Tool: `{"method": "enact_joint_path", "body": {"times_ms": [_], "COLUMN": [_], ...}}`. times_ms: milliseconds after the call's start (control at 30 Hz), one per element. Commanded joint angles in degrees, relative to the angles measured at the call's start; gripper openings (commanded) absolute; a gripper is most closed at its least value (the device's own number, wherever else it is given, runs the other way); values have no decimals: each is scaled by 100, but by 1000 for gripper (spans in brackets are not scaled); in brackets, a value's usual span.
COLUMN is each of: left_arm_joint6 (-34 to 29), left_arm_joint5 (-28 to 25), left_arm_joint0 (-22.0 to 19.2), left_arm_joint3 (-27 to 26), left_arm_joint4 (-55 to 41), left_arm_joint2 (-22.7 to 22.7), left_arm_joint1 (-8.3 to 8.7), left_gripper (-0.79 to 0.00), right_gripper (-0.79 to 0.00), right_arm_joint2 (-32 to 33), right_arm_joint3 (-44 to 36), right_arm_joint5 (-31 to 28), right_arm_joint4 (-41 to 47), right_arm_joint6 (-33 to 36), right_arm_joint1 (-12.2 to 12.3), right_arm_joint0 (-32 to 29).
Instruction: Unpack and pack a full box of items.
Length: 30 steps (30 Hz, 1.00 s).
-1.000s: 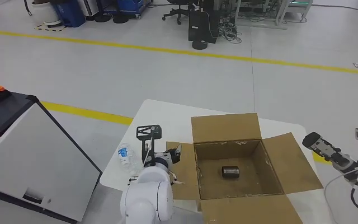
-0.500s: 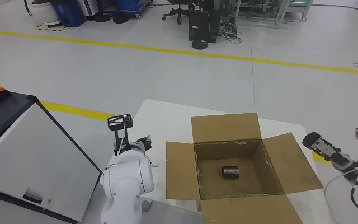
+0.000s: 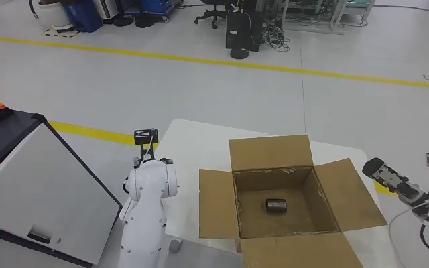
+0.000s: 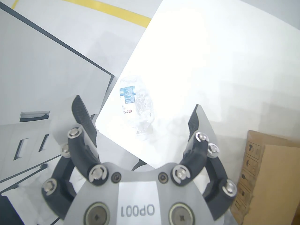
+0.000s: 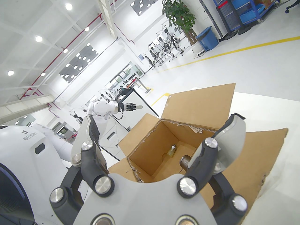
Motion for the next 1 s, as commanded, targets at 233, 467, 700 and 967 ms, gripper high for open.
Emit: {"method": "enact_joint_path", "body": {"times_ms": [233,467,700,967], "left_arm_joint6": [320,320,399,639], "left_arm_joint5": [-163,-163,-161,-522], "left_arm_joint0": [-148,-148,-141,-113], "left_arm_joint3": [476,476,471,807], "left_arm_joint4": [-138,-138,-95,-162], "left_arm_joint2": [-67,-67,-78,-418], "left_arm_joint1": [7,7,12,71], "left_gripper": [0,0,0,0], "right_gripper": [0,0,0,0], "right_arm_joint2": [0,0,0,0], "right_arm_joint3": [0,0,0,0], "right_arm_joint5": [0,0,0,0], "right_arm_joint4": [0,0,0,0], "right_arm_joint6": [0,0,0,0], "right_arm_joint1": [0,0,0,0], "right_arm_joint0": [0,0,0,0]}}
